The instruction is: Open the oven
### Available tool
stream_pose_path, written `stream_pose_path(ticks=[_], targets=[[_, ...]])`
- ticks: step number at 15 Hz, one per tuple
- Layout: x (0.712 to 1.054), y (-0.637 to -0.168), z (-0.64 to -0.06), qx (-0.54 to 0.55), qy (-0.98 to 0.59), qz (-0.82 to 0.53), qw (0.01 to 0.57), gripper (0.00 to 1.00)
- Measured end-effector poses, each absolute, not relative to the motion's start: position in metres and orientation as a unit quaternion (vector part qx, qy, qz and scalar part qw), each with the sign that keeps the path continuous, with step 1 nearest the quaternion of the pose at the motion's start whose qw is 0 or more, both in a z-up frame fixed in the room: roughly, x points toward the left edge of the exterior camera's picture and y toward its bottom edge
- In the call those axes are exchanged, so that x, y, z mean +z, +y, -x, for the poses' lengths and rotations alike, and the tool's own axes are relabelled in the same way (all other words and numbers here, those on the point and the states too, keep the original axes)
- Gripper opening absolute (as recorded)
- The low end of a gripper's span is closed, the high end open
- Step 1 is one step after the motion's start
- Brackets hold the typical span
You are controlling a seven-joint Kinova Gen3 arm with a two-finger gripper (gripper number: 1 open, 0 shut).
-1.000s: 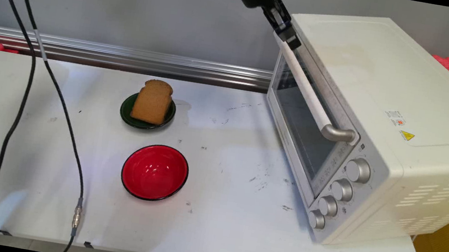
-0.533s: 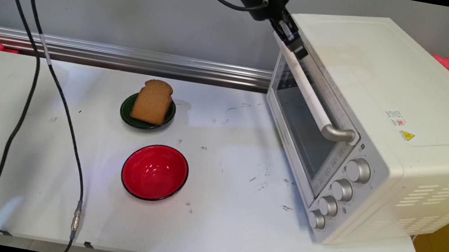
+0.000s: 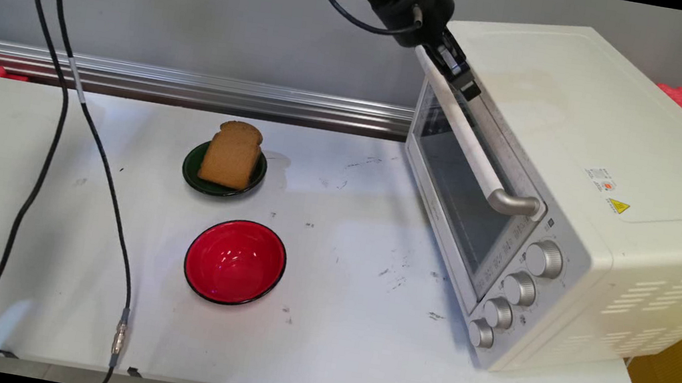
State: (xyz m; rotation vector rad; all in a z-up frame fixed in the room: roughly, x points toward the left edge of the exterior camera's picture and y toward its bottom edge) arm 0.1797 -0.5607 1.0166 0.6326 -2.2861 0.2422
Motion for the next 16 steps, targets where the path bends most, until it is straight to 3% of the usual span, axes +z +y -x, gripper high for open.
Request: stream_pose_path(ticks=[16], targets=[[0.996,-0.564,-0.177,0.094,-0.889,-0.243,0.376,0.00]])
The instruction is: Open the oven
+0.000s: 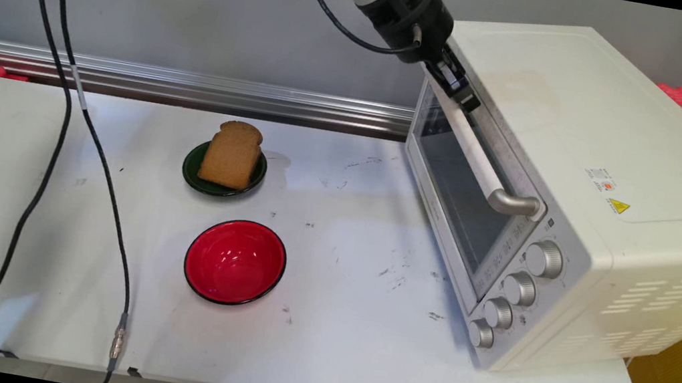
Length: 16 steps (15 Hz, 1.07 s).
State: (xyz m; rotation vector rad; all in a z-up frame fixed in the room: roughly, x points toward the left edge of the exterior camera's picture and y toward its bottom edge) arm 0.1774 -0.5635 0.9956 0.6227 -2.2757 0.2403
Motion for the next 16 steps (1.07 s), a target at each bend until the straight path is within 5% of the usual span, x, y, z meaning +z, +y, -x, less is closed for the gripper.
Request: stream_pose_path(ticks=[16], targets=[[0.983,-0.560,-0.194,0.089,-0.897,-0.237,0.362,0.00]])
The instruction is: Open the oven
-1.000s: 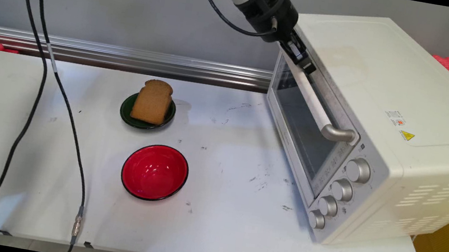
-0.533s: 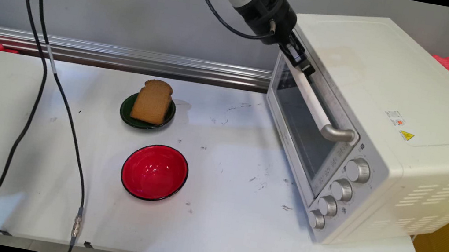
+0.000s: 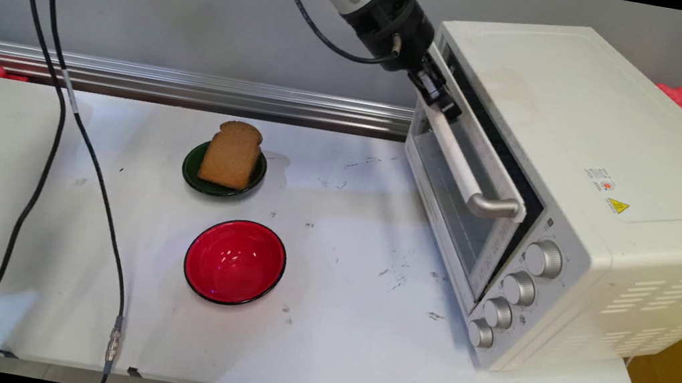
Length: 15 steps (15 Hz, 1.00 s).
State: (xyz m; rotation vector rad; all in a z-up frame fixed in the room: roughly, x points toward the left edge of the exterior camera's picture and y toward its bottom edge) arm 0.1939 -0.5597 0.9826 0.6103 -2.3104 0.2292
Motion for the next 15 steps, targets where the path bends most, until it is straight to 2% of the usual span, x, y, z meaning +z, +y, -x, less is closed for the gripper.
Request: stream_pose_path(ticks=[15], targets=[[0.960,-0.536,-0.228,0.063,-0.909,-0.252,0.326,0.00]])
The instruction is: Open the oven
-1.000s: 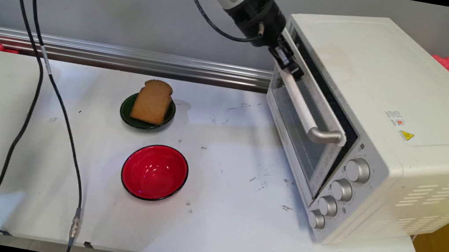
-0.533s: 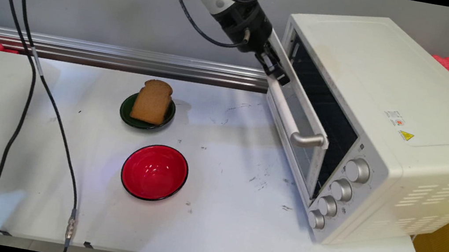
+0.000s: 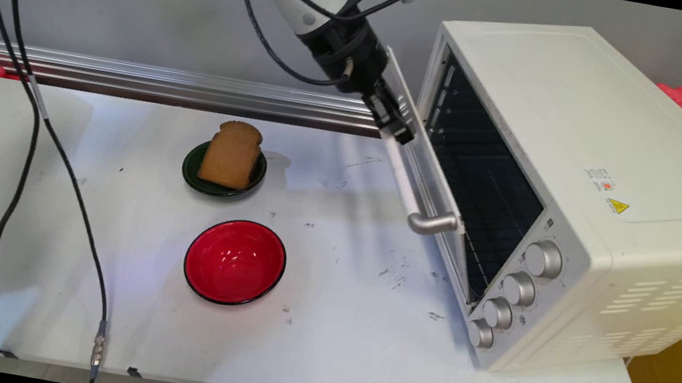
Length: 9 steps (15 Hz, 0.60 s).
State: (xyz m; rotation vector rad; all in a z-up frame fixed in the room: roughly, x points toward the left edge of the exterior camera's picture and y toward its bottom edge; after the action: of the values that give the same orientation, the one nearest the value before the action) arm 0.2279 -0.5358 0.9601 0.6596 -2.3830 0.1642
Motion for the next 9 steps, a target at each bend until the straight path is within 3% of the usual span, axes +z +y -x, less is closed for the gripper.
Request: stream_pose_path(ticks=[9], targets=[[0.940,-0.524,-0.252,0.053,-0.915,-0.263,0.302,0.00]])
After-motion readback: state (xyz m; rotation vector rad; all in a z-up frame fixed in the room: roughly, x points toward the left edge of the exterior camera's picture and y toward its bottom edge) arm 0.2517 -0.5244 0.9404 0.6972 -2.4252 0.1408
